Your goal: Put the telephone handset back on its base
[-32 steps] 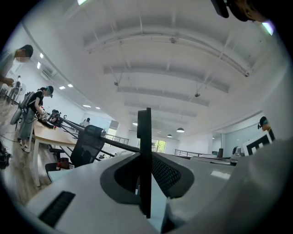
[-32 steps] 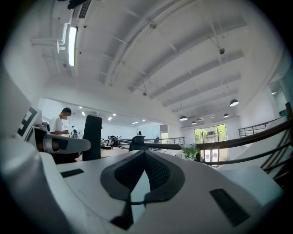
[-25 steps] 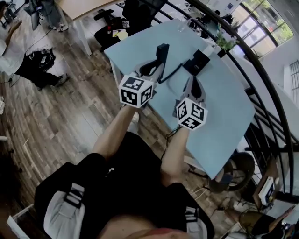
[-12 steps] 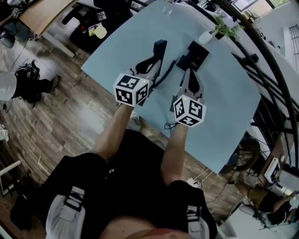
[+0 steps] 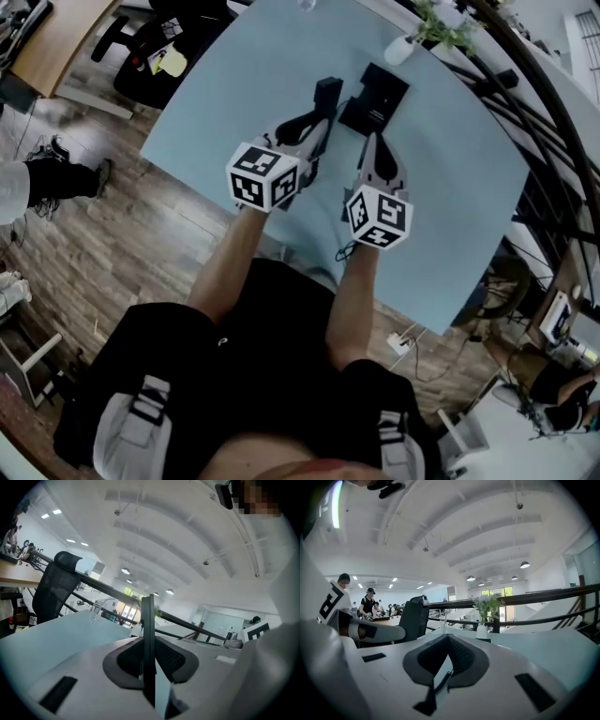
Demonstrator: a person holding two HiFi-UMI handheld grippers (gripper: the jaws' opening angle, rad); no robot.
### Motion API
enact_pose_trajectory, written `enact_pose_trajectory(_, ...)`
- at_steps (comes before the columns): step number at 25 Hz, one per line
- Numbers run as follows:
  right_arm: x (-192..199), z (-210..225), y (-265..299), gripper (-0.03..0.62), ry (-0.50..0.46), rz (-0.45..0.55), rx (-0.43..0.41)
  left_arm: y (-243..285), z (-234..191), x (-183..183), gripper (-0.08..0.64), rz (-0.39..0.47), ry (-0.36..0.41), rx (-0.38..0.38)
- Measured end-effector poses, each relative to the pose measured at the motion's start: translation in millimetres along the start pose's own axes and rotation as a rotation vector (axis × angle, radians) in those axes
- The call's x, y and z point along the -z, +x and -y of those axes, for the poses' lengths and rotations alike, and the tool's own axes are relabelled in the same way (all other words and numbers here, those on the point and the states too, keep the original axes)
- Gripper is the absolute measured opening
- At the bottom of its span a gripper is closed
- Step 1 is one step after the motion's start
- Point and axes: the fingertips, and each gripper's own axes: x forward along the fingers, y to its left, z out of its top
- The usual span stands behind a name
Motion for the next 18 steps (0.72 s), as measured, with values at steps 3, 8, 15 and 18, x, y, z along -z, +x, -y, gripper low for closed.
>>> enact_pose_trajectory(3, 3.2, 2.1, 7.7, -0.008, 0.003, -0.009, -0.023, 11.3, -1.5, 4.3, 0.069, -0.015, -0.013, 0.017)
enact_pose_trajectory(8, 8.9, 26.1, 13.6, -0.008, 0.02, -0.03, -0.015, 35.7, -1.5, 9.2, 0.069, -0.036, -0.055, 0.073)
enact_pose_trajectory(15, 5.6, 54.8, 16.5, -0.008, 0.02, -0.034, -0.002, 69.7, 0.2, 28.9, 0.069, -0.118, -0.13, 0.222)
enact_pose_trajectory(18, 9.5, 67.9, 16.8, -0.008, 0.029, -0.046, 0.011, 88.8, -6.6, 28.5, 0.069, -0.137, -0.187, 0.295)
